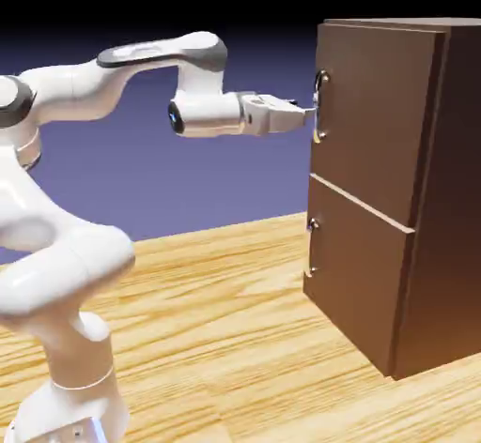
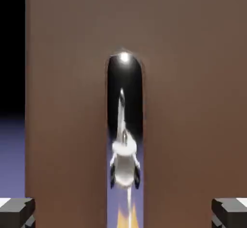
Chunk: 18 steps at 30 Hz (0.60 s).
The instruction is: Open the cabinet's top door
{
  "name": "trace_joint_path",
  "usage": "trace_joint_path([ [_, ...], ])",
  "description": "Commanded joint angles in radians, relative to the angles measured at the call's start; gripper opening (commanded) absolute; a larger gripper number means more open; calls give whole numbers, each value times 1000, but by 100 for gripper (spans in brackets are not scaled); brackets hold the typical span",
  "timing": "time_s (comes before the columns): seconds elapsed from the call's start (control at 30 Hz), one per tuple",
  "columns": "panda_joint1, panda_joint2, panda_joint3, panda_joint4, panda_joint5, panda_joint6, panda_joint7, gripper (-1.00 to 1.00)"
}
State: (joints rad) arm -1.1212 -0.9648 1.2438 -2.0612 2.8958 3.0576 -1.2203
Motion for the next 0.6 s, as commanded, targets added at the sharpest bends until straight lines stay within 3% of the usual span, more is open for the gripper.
trace_joint_path([
  [0.0, -32, 8, 18, 23, 1, -5, 0, 0],
  [0.03, -32, 8, 18, 23, 1, -5, 0, -100],
  [0.27, 185, 88, -125, -139, -21, -120, -109, -100],
  [0.57, 511, 100, -391, -385, -243, -300, -57, -100],
])
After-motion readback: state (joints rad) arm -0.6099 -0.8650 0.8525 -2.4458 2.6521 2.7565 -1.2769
